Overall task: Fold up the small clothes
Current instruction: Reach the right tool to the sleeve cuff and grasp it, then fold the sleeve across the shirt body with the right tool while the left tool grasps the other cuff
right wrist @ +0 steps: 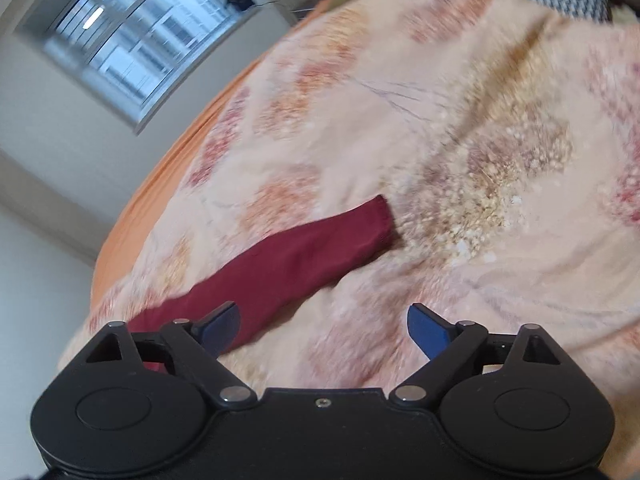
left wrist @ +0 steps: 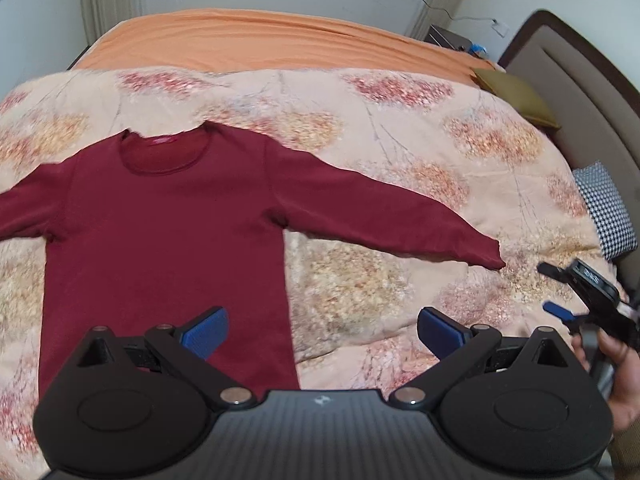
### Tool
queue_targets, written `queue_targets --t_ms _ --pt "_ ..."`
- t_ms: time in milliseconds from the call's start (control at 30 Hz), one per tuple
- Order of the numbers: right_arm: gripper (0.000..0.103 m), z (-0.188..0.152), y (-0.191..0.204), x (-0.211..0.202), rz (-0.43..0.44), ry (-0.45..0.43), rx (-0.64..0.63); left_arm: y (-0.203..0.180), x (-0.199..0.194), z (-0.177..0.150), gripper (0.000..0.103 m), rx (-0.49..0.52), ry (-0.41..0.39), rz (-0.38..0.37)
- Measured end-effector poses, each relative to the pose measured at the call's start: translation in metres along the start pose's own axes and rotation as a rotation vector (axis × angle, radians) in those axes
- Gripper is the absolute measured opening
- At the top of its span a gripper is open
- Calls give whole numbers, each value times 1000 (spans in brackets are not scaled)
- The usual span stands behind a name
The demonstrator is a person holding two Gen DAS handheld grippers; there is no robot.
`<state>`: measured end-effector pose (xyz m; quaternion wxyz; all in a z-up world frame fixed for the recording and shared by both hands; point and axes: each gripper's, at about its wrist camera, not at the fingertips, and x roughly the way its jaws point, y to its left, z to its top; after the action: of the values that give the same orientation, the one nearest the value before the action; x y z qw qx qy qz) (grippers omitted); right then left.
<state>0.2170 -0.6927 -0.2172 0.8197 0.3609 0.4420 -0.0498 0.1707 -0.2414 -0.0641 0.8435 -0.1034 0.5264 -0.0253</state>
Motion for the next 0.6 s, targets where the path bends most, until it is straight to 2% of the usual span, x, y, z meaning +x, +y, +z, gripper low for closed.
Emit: queue_targets --t_ms 133,233,300,400,433,467,500,600 --pt "72 22 -32 57 28 32 122 -30 26 14 103 30 25 21" --pt "51 30 -49 91 52 81 224 -47 41 22 103 45 32 31" --pt "50 31 -55 108 49 118 277 -55 48 26 103 53 39 25" --pt "44 31 -59 122 52 124 321 -67 59 33 103 76 49 28" --pt "38 32 -61 126 49 123 336 -69 61 35 103 78 45 28" --pt "25 32 -63 129 44 123 351 -71 64 37 103 77 44 25" --pt "16 33 -62 131 42 123 360 -72 67 40 103 76 47 19" --pt "11 40 -47 126 53 97 288 -72 81 48 103 80 54 12"
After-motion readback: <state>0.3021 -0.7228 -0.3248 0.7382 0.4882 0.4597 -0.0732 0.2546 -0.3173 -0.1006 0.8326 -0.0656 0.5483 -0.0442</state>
